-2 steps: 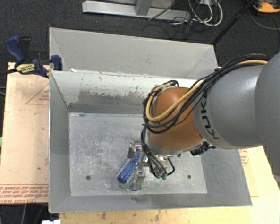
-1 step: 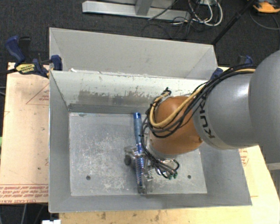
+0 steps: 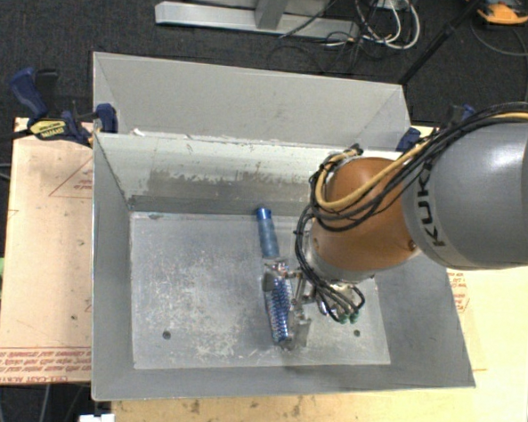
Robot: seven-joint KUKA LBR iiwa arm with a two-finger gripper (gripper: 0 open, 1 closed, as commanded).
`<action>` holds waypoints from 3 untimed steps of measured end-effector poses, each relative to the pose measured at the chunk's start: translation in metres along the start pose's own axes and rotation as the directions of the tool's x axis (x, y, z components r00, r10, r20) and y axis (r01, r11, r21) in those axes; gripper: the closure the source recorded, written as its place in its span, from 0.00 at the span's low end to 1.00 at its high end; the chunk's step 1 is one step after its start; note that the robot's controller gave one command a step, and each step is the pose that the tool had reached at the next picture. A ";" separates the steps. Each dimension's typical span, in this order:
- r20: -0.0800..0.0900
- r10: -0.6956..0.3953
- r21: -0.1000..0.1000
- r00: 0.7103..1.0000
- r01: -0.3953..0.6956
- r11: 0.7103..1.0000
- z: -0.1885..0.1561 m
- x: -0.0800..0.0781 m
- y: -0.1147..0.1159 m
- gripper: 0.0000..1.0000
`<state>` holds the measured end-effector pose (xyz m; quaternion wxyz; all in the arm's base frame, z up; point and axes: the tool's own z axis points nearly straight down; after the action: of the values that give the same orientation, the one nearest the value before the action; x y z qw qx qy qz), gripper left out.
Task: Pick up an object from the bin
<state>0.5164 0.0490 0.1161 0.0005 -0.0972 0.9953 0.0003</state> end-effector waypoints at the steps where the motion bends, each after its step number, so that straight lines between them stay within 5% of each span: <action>1: -0.009 -0.403 -0.006 0.915 0.403 0.915 0.033 -0.016 -0.002 0.00; 2: 0.006 -0.563 0.003 0.826 0.563 0.826 -0.033 -0.051 0.000 0.00; 3: 0.009 -0.484 0.000 0.875 0.484 0.875 0.028 -0.068 0.005 0.00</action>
Offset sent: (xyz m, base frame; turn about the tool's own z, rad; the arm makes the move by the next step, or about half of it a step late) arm 0.0183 0.0002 -0.0309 -0.4173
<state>0.5817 0.0675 0.0885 0.0050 -0.3430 0.9393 0.0015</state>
